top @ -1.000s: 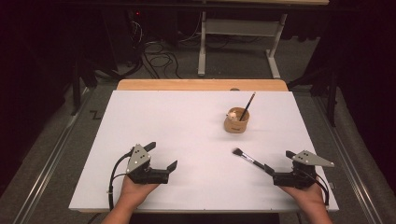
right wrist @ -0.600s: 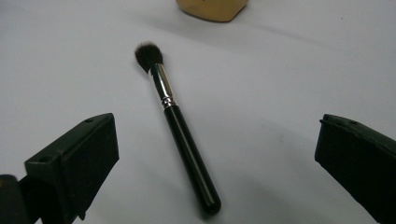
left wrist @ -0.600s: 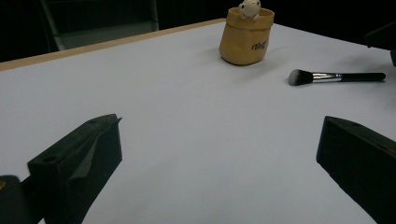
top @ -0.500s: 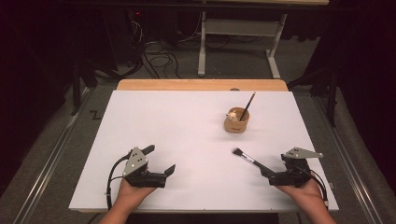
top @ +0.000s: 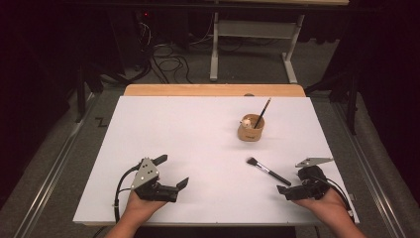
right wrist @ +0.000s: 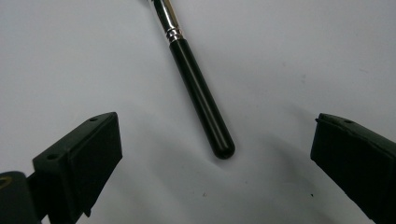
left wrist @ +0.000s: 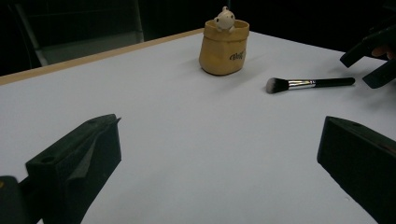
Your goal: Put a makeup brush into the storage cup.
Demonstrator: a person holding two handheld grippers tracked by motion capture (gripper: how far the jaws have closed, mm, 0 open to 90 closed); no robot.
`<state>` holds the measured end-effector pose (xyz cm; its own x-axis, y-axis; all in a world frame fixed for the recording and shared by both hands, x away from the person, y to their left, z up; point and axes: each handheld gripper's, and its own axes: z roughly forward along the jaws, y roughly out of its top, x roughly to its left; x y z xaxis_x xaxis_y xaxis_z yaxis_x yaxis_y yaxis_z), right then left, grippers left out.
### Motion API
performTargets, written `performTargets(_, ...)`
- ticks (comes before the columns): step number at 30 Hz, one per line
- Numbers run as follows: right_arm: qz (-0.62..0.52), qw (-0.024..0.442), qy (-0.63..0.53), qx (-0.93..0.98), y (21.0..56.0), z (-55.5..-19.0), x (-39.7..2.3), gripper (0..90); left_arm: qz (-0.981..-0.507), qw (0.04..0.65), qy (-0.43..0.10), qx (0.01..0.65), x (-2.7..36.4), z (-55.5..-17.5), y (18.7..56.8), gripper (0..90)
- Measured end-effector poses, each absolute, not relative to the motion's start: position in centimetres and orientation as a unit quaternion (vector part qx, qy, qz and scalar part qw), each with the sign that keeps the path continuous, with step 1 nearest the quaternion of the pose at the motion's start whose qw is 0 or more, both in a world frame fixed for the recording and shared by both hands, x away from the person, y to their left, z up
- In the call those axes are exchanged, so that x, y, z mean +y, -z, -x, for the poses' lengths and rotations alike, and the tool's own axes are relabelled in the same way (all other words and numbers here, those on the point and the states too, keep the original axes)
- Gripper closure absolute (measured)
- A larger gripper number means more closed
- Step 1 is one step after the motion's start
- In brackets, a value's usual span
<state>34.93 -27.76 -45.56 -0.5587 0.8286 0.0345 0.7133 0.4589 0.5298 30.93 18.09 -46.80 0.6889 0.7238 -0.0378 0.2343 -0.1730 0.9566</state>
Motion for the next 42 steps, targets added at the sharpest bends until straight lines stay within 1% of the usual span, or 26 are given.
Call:
performTargets(4, -0.447, 0.115, -0.224, 0.859, 45.2, -34.9, -27.4, 2.5, -0.732, 0.553, -0.222, 0.33, 18.2, -31.0, 46.8, 0.4)
performTargets(19, -0.439, 0.091, -0.165, 0.879, 44.6, -35.0, -26.8, 4.6, -0.734, 0.55, -0.218, 0.332, 18.2, -31.0, 46.9, 0.4)
performTargets(21, -0.436, 0.088, -0.158, 0.881, 44.5, -35.1, -26.7, 7.0, -0.735, 0.55, -0.217, 0.333, 18.2, -31.0, 46.9, 0.4)
performTargets(26, -0.436, 0.09, -0.148, 0.883, 44.4, -35.1, -26.6, 8.5, -0.735, 0.551, -0.215, 0.333, 18.2, -31.0, 46.9, 0.4)
performTargets(42, -0.425, 0.093, -0.172, 0.884, 44.0, -36.5, -25.6, 19.2, -0.729, 0.556, -0.213, 0.336, 18.3, -31.0, 46.8, 0.4)
